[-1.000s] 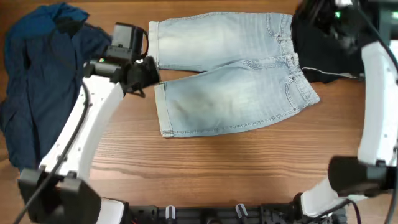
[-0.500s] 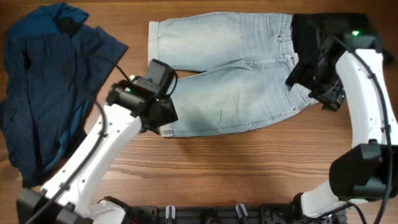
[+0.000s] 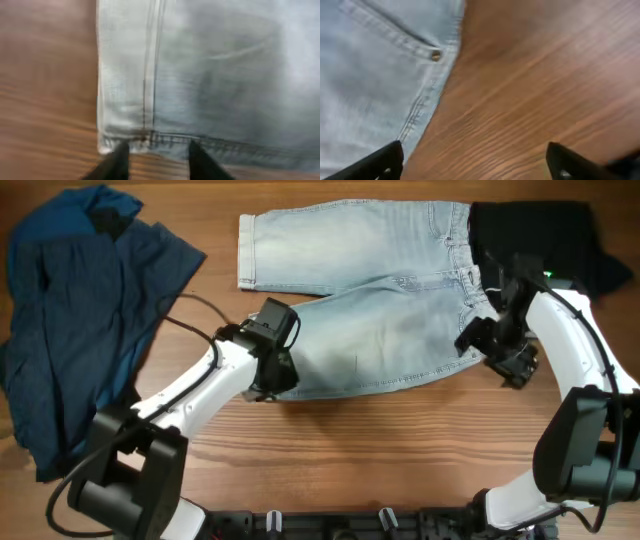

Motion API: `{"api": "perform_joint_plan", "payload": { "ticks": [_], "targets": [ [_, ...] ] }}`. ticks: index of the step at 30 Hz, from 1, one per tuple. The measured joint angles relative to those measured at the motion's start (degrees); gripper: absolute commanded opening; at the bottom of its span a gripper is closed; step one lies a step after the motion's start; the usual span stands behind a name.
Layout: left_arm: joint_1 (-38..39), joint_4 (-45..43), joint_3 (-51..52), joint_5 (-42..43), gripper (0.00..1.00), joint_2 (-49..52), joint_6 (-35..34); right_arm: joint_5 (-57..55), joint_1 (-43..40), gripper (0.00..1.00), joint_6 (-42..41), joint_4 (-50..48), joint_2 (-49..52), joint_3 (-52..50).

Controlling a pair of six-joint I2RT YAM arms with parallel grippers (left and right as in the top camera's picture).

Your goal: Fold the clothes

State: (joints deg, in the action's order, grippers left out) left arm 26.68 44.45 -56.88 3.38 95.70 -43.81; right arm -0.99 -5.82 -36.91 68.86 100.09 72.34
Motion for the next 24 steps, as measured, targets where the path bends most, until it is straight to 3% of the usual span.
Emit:
{"api": "perform_joint_plan", "payload": {
  "ticks": [2,4,8,12,15,18,19,21,22,23,24],
  "targets": [
    [0.0,-0.1,0.0,1.0,0.48,0.1,-11.1,-1.3,0.0,1.00,-13.4,0.4,0.0,0.0],
    [0.0,-0.2,0.0,1.0,0.60,0.1,-21.2,-1.7,0.0,1.00,-20.3,-0.1,0.0,0.0],
    [0.0,-0.5,0.0,0.3,0.61,0.1,-38.8,-2.3,0.0,0.99,-26.6,-10.1,0.0,-0.3],
    [0.0,-0.9,0.0,-0.5,0.59,0.1,-45.1,-2.4,0.0,1.00,-27.8,-12.8,0.0,-0.3],
    [0.2,-1.0,0.0,-1.1,0.72,0.6,-48.6,-2.5,0.0,1.00,-27.8,-13.3,0.0,-0.3],
    [2.0,-1.3,0.1,-1.3,0.74,5.4,-50.1,-2.5,0.0,1.00,-27.5,-15.0,1.0,-0.3],
    [2.6,-1.9,-0.1,-1.1,0.62,6.4,-50.4,-2.5,0.0,0.99,-27.5,-15.3,1.7,-0.3],
    [2.8,-2.4,-0.2,-0.9,0.06,6.5,-50.6,-2.5,0.0,1.00,-27.3,-15.8,3.3,-0.3],
    [2.8,-3.1,-0.3,-0.9,0.05,6.6,-51.1,-2.4,0.0,1.00,-26.9,-15.8,4.2,-0.3],
    [2.8,-3.5,-0.4,-0.9,0.13,6.6,-51.2,-1.9,0.0,0.99,-26.1,-15.9,5.1,-0.3],
    [2.8,-4.5,-0.5,-1.4,0.06,6.8,-51.0,-1.5,0.0,0.99,-25.8,-15.8,5.6,-0.3]
  ]
}}
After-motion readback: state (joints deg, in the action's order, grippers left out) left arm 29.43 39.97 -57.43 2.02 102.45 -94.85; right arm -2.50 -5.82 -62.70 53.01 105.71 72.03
